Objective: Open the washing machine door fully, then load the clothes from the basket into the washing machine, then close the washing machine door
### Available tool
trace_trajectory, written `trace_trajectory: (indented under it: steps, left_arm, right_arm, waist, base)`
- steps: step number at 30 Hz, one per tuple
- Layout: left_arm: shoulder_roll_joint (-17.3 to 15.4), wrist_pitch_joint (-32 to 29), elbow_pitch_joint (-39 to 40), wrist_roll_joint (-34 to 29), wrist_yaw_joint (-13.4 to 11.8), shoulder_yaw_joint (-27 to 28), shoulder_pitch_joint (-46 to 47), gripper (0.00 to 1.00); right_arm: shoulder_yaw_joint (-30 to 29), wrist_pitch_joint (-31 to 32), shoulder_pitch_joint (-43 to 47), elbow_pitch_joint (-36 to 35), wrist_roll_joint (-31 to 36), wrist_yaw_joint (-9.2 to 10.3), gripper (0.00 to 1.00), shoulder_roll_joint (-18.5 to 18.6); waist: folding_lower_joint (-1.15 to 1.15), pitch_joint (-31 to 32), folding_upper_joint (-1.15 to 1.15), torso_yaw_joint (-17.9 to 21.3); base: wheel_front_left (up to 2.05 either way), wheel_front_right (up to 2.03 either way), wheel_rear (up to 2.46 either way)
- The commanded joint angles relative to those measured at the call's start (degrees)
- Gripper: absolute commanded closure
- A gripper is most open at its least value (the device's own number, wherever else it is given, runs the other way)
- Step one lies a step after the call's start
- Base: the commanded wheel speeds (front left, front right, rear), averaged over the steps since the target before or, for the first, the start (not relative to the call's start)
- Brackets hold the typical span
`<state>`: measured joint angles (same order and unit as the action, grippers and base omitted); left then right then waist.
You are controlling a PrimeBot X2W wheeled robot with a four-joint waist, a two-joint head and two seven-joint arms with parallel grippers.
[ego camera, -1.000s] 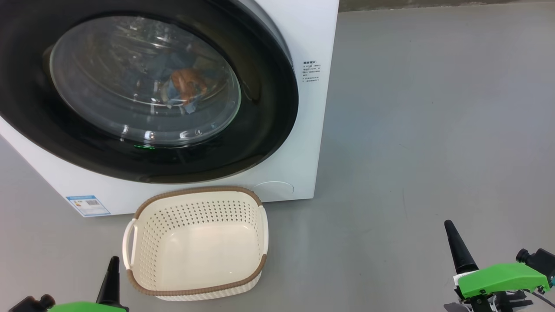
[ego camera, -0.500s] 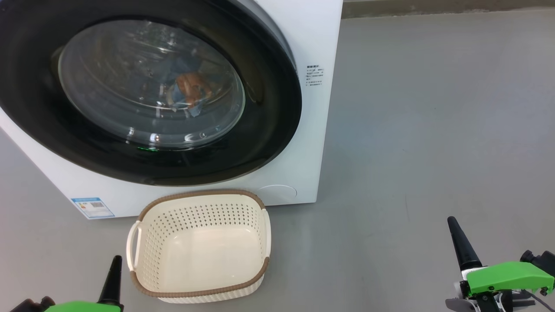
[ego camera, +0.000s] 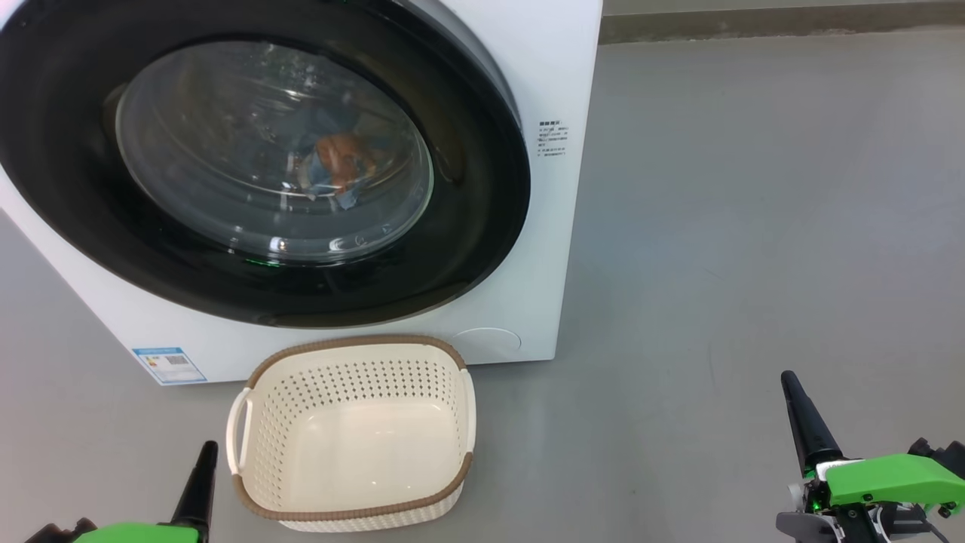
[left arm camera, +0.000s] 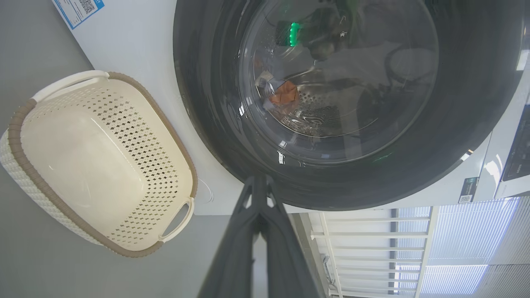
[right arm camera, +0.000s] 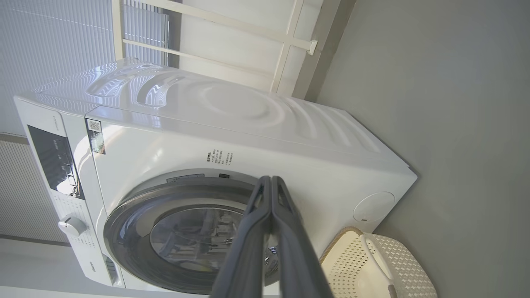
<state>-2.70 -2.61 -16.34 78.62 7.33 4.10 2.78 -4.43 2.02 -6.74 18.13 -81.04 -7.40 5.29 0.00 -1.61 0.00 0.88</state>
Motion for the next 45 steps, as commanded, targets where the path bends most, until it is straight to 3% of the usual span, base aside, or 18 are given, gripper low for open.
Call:
trace_trajectory:
  steps: [1, 20, 45]
  left_arm:
    - [-0.57, -0.91, 1.88, 3.37, 0.14, 1.86, 2.86, 1.00]
    - [-0.18, -3.93, 2.26, 13.49, 0.15, 2.48, 3.43, 1.00]
    - [-0.18, -3.91, 2.27, 13.51, 0.15, 2.45, 3.42, 1.00]
  right_arm:
    - [0.43, 0.98, 0.27, -2.26, -2.94, -0.08, 1.00, -0.42]
    - [-1.59, 4.07, 0.60, -4.13, -11.54, -0.09, 1.00, -2.03]
    - [-1.77, 4.21, 0.59, -4.13, -11.39, -0.09, 1.00, -2.15]
  waist:
    - [0.00, 0.29, 0.00, -0.18]
    - [0.00, 1.44, 0.00, -0.88]
    - [0.00, 1.44, 0.00, -0.88]
  base:
    - [0.00, 0.00, 0.00]
    - [0.00, 0.00, 0.00]
    - [0.00, 0.00, 0.00]
